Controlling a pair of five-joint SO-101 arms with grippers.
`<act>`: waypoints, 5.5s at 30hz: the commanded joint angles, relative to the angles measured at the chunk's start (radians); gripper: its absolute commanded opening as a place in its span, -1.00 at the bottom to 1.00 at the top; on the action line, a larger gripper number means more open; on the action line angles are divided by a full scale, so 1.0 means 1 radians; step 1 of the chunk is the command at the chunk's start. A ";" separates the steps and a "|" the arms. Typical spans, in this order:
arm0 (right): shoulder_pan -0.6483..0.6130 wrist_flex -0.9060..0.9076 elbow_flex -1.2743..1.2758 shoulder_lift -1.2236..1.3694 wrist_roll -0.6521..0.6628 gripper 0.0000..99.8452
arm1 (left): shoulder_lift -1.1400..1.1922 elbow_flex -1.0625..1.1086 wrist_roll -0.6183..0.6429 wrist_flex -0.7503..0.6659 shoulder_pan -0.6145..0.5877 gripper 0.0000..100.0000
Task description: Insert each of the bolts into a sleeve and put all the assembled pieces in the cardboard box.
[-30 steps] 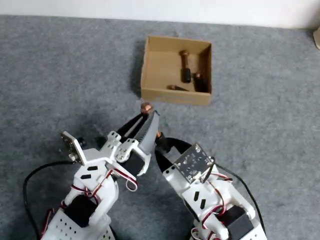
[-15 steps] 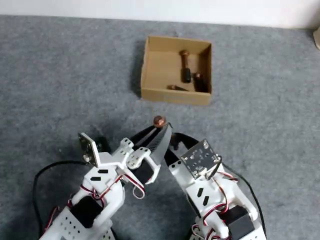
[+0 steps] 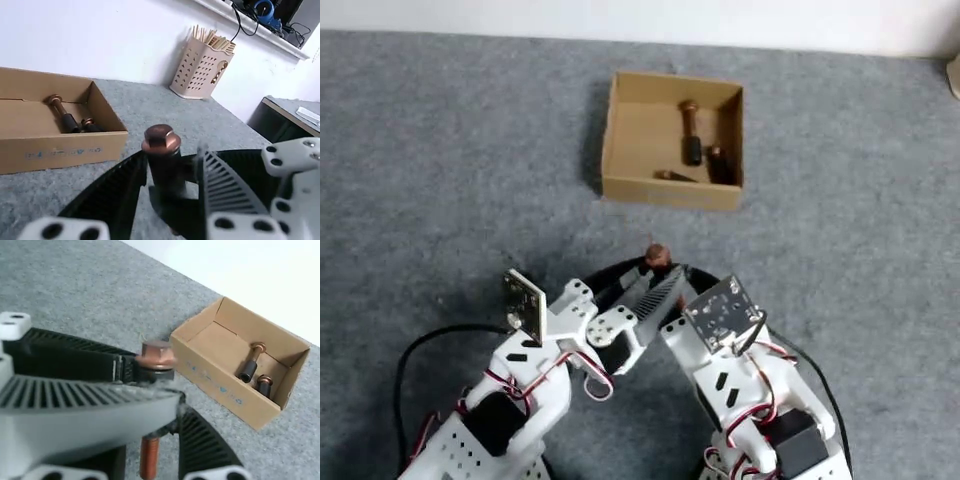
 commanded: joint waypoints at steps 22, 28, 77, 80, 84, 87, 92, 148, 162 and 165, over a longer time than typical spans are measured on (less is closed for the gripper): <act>0.008 -0.051 0.039 -0.010 -0.006 -0.99 | -0.002 -0.079 0.193 -0.003 -0.142 -0.66; 0.010 -0.053 0.041 -0.010 -0.006 -0.99 | 0.007 -0.082 0.245 -0.002 -0.193 -0.66; 0.404 0.071 -2.601 2.875 0.058 -0.99 | 1.609 -1.013 -0.060 0.166 -0.719 -0.75; 0.403 0.160 -2.865 3.022 0.058 -0.99 | 1.609 -1.015 -0.061 0.163 -0.719 -0.75; 0.397 0.243 -3.120 3.123 0.058 -0.98 | 1.609 -1.017 -0.061 0.163 -0.719 -0.75; 0.392 0.289 -3.129 3.149 0.058 -0.94 | 1.609 -1.017 -0.061 0.163 -0.719 -0.75; 0.403 0.334 -3.128 3.168 0.058 -0.53 | 1.609 -1.013 -0.061 0.163 -0.719 -0.75; -0.404 0.341 -0.874 1.468 0.397 -0.20 | 0.618 -0.639 -0.379 0.644 -1.056 -0.74; -0.404 0.088 -0.730 1.488 0.520 -0.20 | 0.616 -0.631 -0.396 0.644 -1.064 -0.74; -0.404 0.081 -0.733 1.577 0.571 -0.20 | 0.616 -0.657 -0.427 0.646 -1.066 -0.74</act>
